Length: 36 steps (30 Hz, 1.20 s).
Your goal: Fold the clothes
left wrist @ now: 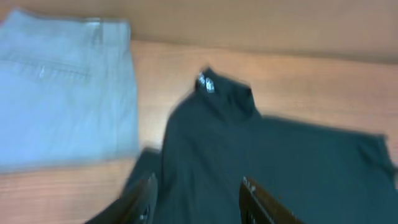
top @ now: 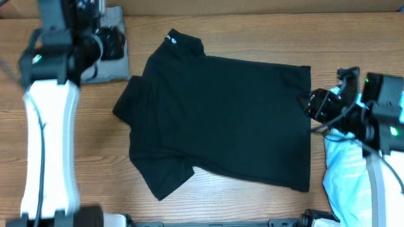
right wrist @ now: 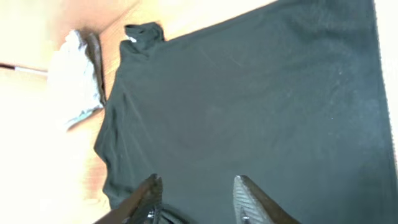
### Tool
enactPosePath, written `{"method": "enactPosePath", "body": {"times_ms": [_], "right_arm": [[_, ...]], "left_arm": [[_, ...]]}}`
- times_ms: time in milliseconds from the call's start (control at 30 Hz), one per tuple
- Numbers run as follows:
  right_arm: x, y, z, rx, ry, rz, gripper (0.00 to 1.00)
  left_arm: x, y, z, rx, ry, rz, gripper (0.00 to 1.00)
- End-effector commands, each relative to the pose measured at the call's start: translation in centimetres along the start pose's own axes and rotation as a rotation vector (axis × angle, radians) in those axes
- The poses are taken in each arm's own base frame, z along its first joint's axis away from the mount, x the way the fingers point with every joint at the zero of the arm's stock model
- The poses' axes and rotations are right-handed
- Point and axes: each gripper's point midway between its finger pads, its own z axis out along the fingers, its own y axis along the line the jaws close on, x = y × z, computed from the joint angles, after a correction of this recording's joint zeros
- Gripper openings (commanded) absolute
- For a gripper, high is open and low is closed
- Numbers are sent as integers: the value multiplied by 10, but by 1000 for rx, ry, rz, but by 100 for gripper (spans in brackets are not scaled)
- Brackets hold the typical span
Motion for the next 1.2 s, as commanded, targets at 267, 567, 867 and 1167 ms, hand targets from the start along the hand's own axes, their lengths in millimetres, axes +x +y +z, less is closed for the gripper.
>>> {"method": "enactPosePath", "body": {"times_ms": [267, 567, 867, 1167], "right_arm": [[24, -34, -25, 215, 11, 222, 58], [26, -61, -16, 275, 77, 321, 64], [26, -69, -6, 286, 114, 312, 65], [25, -69, -6, 286, 112, 312, 65]], "left_arm": [[147, -8, -21, -90, 566, -26, 42], [256, -46, 14, -134, 821, 171, 45], [370, -55, 35, -161, 964, 281, 52], [425, -40, 36, -168, 1058, 278, 59]]}}
